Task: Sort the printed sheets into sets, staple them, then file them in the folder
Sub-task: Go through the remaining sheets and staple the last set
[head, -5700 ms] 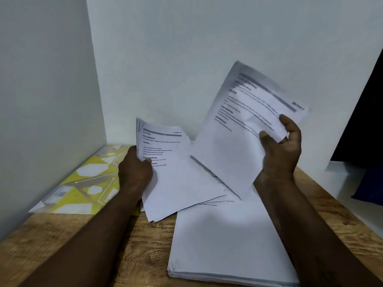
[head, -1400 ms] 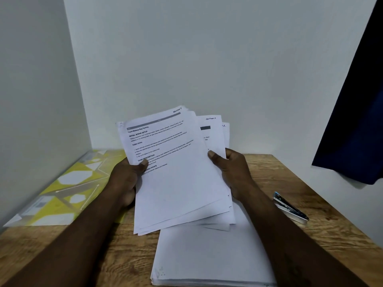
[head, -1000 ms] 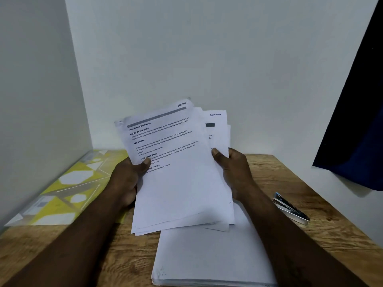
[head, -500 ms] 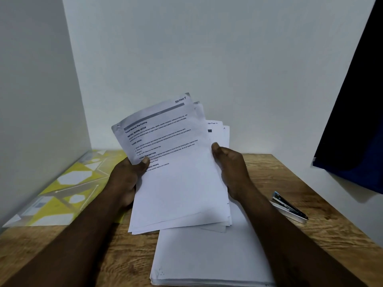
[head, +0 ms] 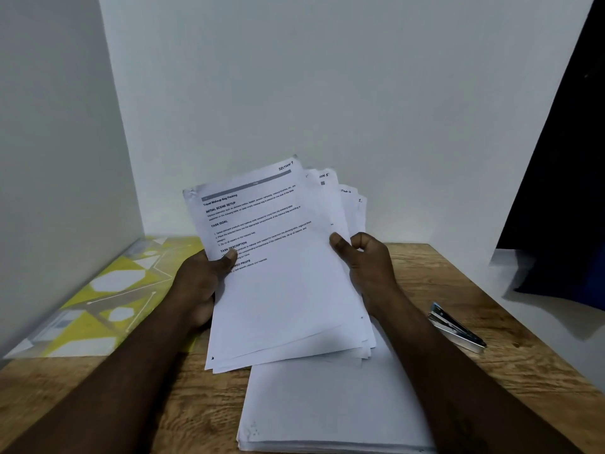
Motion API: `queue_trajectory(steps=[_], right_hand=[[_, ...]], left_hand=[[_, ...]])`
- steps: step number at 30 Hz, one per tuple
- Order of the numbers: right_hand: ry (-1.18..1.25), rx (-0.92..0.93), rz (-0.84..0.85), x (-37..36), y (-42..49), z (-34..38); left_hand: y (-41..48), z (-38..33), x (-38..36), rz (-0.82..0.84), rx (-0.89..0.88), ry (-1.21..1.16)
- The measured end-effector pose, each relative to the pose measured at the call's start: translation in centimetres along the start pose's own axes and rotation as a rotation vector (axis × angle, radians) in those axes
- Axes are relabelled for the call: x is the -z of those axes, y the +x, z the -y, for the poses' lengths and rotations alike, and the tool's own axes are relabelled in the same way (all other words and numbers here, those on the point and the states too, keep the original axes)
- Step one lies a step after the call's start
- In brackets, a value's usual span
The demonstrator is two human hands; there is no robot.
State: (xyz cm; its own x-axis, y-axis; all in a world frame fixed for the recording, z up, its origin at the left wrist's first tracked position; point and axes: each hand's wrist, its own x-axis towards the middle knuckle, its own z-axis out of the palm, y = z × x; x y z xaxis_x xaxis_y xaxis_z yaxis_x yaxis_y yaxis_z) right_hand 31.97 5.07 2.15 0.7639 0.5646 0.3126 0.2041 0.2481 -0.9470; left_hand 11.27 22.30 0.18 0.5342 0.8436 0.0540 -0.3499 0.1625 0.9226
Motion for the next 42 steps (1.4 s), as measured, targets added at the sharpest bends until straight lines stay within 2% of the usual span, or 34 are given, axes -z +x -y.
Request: queue_trajectory(steps=[17, 27, 32, 42], right_hand=[[0.049, 0.009, 0.018, 0.1, 0.4, -0.7], [0.055, -0.015, 0.106, 0.0, 0.7, -0.7], [-0.014, 0.027, 0.081, 0.0, 0.6, -1.0], [0.052, 0.031, 0.104, -0.2, 0.3, -0.5]], left_hand=[[0.1, -0.1, 0.0, -0.004, 0.005, -0.001], [-0.1, -0.1, 0.0, 0.036, 0.023, -0.023], [0.1, 0.0, 0.2, 0.051, 0.037, -0.022], [0.0, -0.1, 0.2, 0.055, 0.027, -0.041]])
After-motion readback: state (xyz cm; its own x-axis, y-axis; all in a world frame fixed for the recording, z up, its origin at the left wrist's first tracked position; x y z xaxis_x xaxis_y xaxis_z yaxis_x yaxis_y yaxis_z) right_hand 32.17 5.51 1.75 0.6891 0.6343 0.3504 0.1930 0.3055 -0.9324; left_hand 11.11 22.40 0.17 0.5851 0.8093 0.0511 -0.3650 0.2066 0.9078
